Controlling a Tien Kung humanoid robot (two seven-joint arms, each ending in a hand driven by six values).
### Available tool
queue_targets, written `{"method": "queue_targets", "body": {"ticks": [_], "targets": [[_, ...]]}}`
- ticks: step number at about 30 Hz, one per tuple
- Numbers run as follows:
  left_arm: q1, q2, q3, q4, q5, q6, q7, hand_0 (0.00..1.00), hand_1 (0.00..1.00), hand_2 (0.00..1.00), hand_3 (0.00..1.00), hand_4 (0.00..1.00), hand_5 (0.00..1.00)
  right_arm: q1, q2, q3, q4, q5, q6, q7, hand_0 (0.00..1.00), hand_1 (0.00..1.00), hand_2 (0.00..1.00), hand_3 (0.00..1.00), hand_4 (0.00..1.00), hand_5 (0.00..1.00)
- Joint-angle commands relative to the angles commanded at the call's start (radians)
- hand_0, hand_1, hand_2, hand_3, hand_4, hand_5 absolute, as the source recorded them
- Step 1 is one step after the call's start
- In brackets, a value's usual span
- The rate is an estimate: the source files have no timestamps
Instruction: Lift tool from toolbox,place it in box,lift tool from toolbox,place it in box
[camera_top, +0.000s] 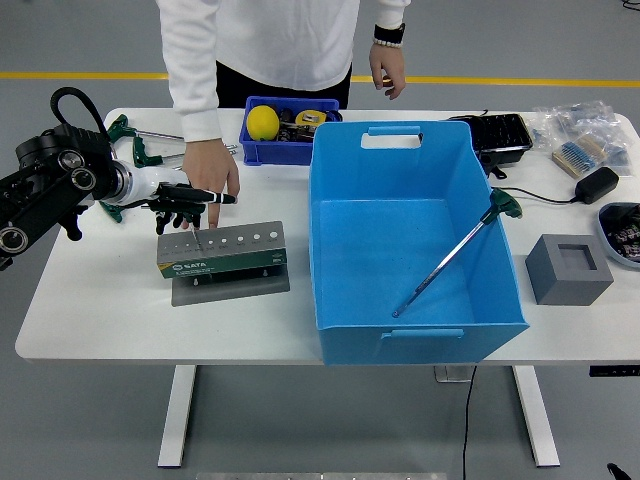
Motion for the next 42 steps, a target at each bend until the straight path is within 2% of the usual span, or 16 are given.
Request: {"method": "queue_targets", "body": {"ticks": [1, 6, 7, 12, 13, 18, 19, 22, 24, 25, 30, 31, 36, 37, 42], "targets": [[-0.001, 0.001, 0.001, 0.000, -0.003, -0.001, 0.002, 0.175, 0.134, 0.229, 0.330, 0.894, 0.998, 0.000, 0.000, 0.000, 0.000, 0.000, 0.000, 0.000, 0.686, 0.647, 0.704, 0.555, 0.786, 0.716], [-0.002, 0.005, 0.007, -0.002, 0.001, -0.008, 0.009, 0.175, 0.134, 0.229, 0.330, 0.894, 0.998, 0.000, 0.000, 0.000, 0.000, 0.000, 0.000, 0.000, 0.686, 0.647, 0.704, 0.555, 0.786, 0.716], [-0.002, 0.005, 0.008, -0.003, 0.002, -0.010, 0.011, 0.160, 0.092, 0.164, 0.287, 0.894, 0.998, 0.000, -0.001, 0.000, 0.000, 0.001, 0.000, 0.001, 0.686, 0.647, 0.704, 0.555, 0.786, 0.716], [-0.003, 0.008, 0.010, -0.005, 0.003, -0.014, 0.011, 0.160, 0.092, 0.164, 0.287, 0.894, 0.998, 0.000, -0.001, -0.001, 0.000, 0.002, 0.000, 0.001, 0.686, 0.647, 0.704, 0.555, 0.786, 0.716], [-0.003, 0.008, 0.009, -0.006, 0.003, -0.014, 0.010, 0.113, 0.039, 0.119, 0.242, 0.928, 0.998, 0.000, -0.001, -0.001, 0.000, 0.002, 0.000, 0.001, 0.689, 0.647, 0.704, 0.555, 0.787, 0.716], [-0.004, 0.012, 0.003, -0.003, 0.000, -0.032, 0.001, 0.113, 0.039, 0.119, 0.242, 0.928, 0.998, 0.001, -0.002, -0.002, -0.001, 0.004, 0.000, 0.002, 0.689, 0.647, 0.704, 0.555, 0.787, 0.716], [-0.004, 0.012, 0.000, -0.002, -0.002, -0.045, -0.002, 0.117, 0.038, 0.117, 0.257, 0.998, 0.767, 0.001, -0.002, -0.002, -0.001, 0.004, 0.000, 0.002, 0.687, 0.647, 0.705, 0.555, 0.787, 0.716], [-0.004, 0.013, -0.009, 0.000, 0.004, -0.097, -0.006, 0.117, 0.038, 0.117, 0.257, 0.998, 0.767, 0.001, -0.001, -0.001, -0.001, 0.003, 0.000, 0.002, 0.687, 0.647, 0.705, 0.555, 0.787, 0.716], [-0.003, 0.013, -0.015, 0.001, 0.010, -0.109, -0.004, 0.117, 0.038, 0.117, 0.257, 0.998, 0.767, 0.001, -0.001, 0.000, -0.001, 0.001, 0.000, 0.001, 0.687, 0.647, 0.705, 0.555, 0.787, 0.716], [-0.003, 0.013, -0.019, 0.002, 0.012, -0.109, -0.002, 0.124, 0.046, 0.130, 0.269, 0.998, 0.546, 0.000, -0.001, 0.000, -0.001, 0.001, 0.000, 0.001, 0.689, 0.647, 0.705, 0.556, 0.787, 0.716], [-0.002, 0.014, -0.032, 0.009, 0.029, -0.109, -0.004, 0.124, 0.046, 0.130, 0.269, 0.998, 0.546, 0.000, -0.001, -0.001, 0.000, 0.001, 0.000, 0.001, 0.689, 0.647, 0.705, 0.556, 0.787, 0.716], [-0.002, 0.014, -0.034, 0.010, 0.032, -0.109, -0.006, 0.125, 0.054, 0.140, 0.267, 0.998, 0.333, 0.000, -0.001, -0.001, -0.001, 0.001, 0.000, 0.001, 0.689, 0.646, 0.705, 0.555, 0.787, 0.717], [-0.002, 0.013, -0.041, 0.011, 0.047, -0.109, -0.015, 0.125, 0.054, 0.140, 0.267, 0.998, 0.333, -0.001, -0.001, 0.000, -0.001, 0.001, 0.000, 0.001, 0.689, 0.646, 0.705, 0.555, 0.787, 0.717], [-0.002, 0.012, -0.041, 0.010, 0.049, -0.109, -0.017, 0.124, 0.052, 0.138, 0.267, 0.935, 0.139, -0.001, -0.001, 0.000, -0.001, 0.000, -0.001, 0.001, 0.690, 0.647, 0.705, 0.555, 0.787, 0.716], [-0.001, 0.010, -0.038, 0.009, 0.062, -0.109, -0.029, 0.124, 0.052, 0.138, 0.267, 0.935, 0.139, -0.003, 0.000, 0.003, -0.001, -0.002, -0.001, 0.000, 0.690, 0.647, 0.705, 0.555, 0.787, 0.716]]}}
